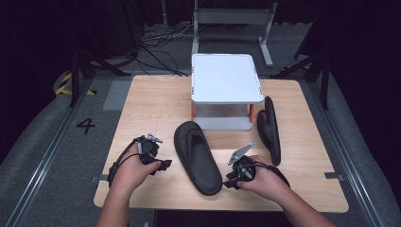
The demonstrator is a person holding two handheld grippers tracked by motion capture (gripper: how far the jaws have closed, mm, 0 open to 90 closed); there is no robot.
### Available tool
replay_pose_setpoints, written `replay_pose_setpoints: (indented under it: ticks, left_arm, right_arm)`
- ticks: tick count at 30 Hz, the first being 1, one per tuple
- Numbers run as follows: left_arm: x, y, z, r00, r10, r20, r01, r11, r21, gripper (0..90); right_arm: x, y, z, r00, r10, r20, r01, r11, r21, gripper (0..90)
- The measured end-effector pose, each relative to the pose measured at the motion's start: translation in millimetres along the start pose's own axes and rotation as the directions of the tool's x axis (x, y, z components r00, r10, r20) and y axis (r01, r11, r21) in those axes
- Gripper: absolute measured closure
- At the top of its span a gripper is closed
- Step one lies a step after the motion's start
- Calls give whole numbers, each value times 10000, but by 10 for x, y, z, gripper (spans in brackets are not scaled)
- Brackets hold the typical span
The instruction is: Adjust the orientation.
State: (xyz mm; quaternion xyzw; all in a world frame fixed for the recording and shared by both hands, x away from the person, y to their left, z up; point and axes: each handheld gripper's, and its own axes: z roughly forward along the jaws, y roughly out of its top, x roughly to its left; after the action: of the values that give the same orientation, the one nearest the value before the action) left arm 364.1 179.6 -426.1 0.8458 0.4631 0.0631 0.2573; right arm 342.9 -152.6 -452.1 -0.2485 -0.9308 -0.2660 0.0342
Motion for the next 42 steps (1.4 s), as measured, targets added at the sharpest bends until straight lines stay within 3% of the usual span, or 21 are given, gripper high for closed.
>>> replay_pose_setpoints:
  ticks: [6, 8, 15, 17, 21, 22, 23, 24, 29, 35, 42]
  left_arm:
    - [81, 92, 100, 9987, 94, -510, -120, 9986, -509, 353]
    - [112, 151, 174, 9954, 297, -910, -348, 9979, -549, 369]
    - [176, 320, 449, 9891, 528, -1376, -552, 9984, -139, 368]
    - [174, 353, 518, 9872, 413, -1541, -425, 9991, -45, 347]
    - [149, 402, 569, 9908, 456, -1271, -491, 9985, -252, 359]
    - [96, 441, 603, 9950, 490, -867, -535, 9973, -499, 366]
    - [96, 441, 603, 9950, 490, -867, -535, 9973, -499, 365]
    - [36, 482, 632, 9970, 597, -485, -629, 9957, -680, 357]
    - [-138, 578, 718, 9951, 983, -46, -983, 9924, -735, 344]
    - [-172, 572, 705, 9944, 1050, 120, -1039, 9922, -681, 321]
    - [-106, 507, 496, 9974, 719, -64, -722, 9940, -816, 313]
  right_arm:
    - [-115, -64, -167, 9962, 480, 725, -442, 9976, -529, 621]
    - [-172, -111, -239, 9923, 707, 1015, -631, 9951, -761, 620]
    - [-231, -253, -369, 9833, 1215, 1353, -1056, 9873, -1190, 593]
    - [-248, -298, -392, 9804, 1296, 1481, -1120, 9863, -1215, 585]
    - [-233, -360, -372, 9753, 1457, 1658, -1260, 9843, -1240, 566]
    - [-228, -364, -369, 9747, 1514, 1646, -1319, 9835, -1235, 566]
    - [-228, -364, -369, 9747, 1514, 1646, -1319, 9835, -1235, 566]
    - [-235, -376, -366, 9729, 1584, 1687, -1383, 9825, -1251, 565]
    - [-261, -414, -349, 9687, 1743, 1765, -1548, 9808, -1189, 565]
    - [-285, -438, -370, 9667, 1810, 1810, -1604, 9794, -1227, 565]
    - [-331, -432, -658, 9536, 2058, 2198, -1601, 9647, -2089, 554]
